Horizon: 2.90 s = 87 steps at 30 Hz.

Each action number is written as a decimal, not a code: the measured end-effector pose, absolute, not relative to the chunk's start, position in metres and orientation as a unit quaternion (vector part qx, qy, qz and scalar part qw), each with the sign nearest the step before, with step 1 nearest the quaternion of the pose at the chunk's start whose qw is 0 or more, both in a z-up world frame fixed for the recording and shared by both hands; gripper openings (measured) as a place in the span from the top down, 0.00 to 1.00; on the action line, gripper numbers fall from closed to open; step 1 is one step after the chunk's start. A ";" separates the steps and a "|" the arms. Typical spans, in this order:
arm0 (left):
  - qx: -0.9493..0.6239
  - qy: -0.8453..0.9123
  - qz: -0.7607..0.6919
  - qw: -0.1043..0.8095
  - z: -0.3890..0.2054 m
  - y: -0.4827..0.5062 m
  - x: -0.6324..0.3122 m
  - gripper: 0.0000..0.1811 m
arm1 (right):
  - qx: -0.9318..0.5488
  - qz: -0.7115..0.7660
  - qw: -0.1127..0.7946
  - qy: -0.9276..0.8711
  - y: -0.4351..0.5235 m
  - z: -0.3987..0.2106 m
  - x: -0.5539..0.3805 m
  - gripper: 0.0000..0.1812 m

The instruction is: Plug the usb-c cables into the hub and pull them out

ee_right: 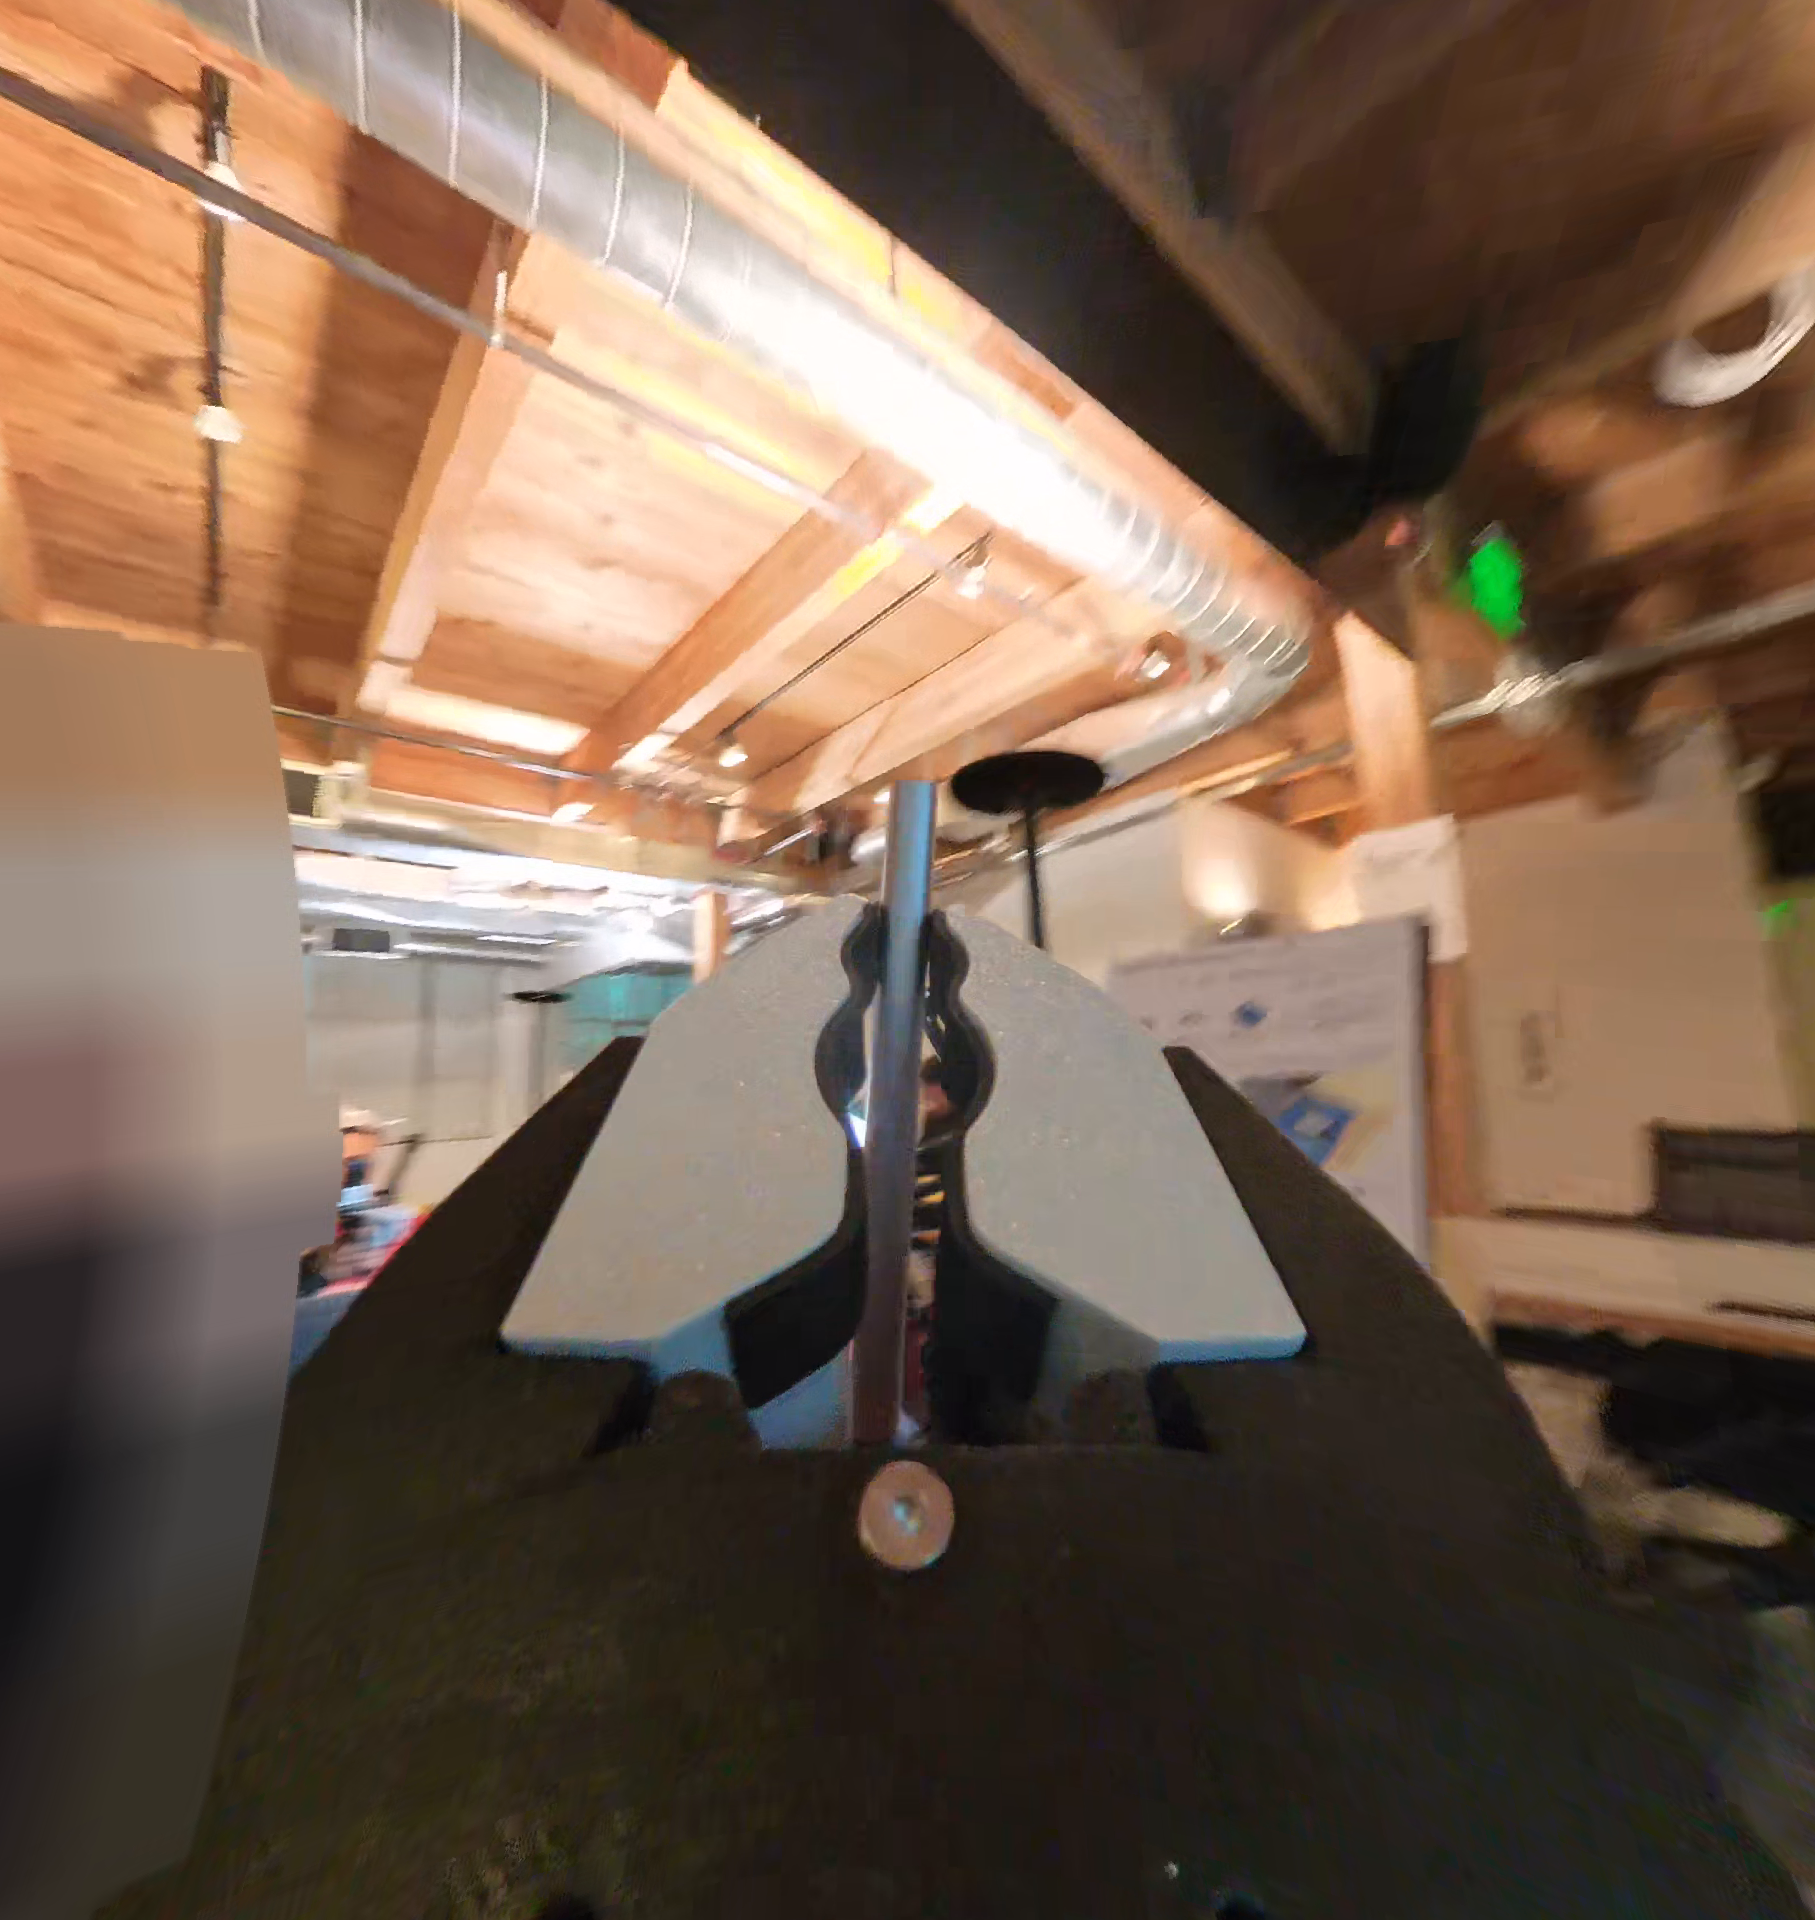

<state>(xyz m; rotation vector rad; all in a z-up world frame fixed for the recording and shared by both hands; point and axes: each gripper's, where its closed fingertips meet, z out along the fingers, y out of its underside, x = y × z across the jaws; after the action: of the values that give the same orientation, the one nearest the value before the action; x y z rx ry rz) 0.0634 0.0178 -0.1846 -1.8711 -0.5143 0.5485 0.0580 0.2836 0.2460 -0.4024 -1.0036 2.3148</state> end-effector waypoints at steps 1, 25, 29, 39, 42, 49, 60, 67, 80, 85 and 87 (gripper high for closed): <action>-0.783 -0.219 0.227 0.537 -0.184 0.017 0.063 0.73 | -0.148 0.862 0.318 -0.365 0.299 0.254 0.060 0.96; -0.820 -0.194 0.213 0.495 -0.199 0.026 0.067 0.75 | -0.547 0.645 0.408 -0.344 0.461 -0.067 -0.050 0.96; -0.822 -0.200 0.201 0.493 -0.201 0.026 0.066 0.75 | -0.586 0.528 0.377 -0.485 0.441 -0.114 -0.069 0.94; -0.830 -0.202 0.193 0.483 -0.205 0.027 0.066 0.75 | -0.578 0.357 0.258 -0.687 0.409 -0.163 -0.111 0.89; -0.835 -0.204 0.184 0.476 -0.208 0.028 0.066 0.75 | -0.565 0.276 0.219 -0.746 0.401 -0.187 -0.114 0.88; -0.837 -0.220 0.157 0.475 -0.211 0.028 0.064 0.75 | -0.615 0.215 0.170 -0.740 0.395 -0.217 -0.138 0.79; -0.809 -0.254 0.153 0.507 -0.201 0.021 0.057 0.75 | -0.604 0.196 0.255 -0.729 0.425 -0.132 -0.141 0.54; -0.808 -0.271 0.152 0.501 -0.203 0.019 0.054 0.75 | -0.577 0.278 0.350 -0.684 0.439 -0.094 -0.150 0.71; -0.726 -0.278 0.275 0.566 -0.169 0.000 0.050 0.84 | -0.432 0.289 0.036 -0.854 0.353 -0.215 0.003 1.00; -0.702 -0.293 0.265 0.592 -0.162 -0.006 0.049 0.82 | -0.466 0.261 0.105 -0.839 0.361 -0.222 -0.018 0.97; -0.692 -0.290 0.268 0.604 -0.158 -0.008 0.050 0.76 | -0.489 0.287 0.197 -0.800 0.373 -0.189 -0.032 0.95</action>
<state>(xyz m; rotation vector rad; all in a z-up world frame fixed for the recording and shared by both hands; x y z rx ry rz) 0.0505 -0.0081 -0.1576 -1.6011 -0.6722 0.6199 -0.0316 0.3731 -0.1887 -1.3683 -2.2396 0.8028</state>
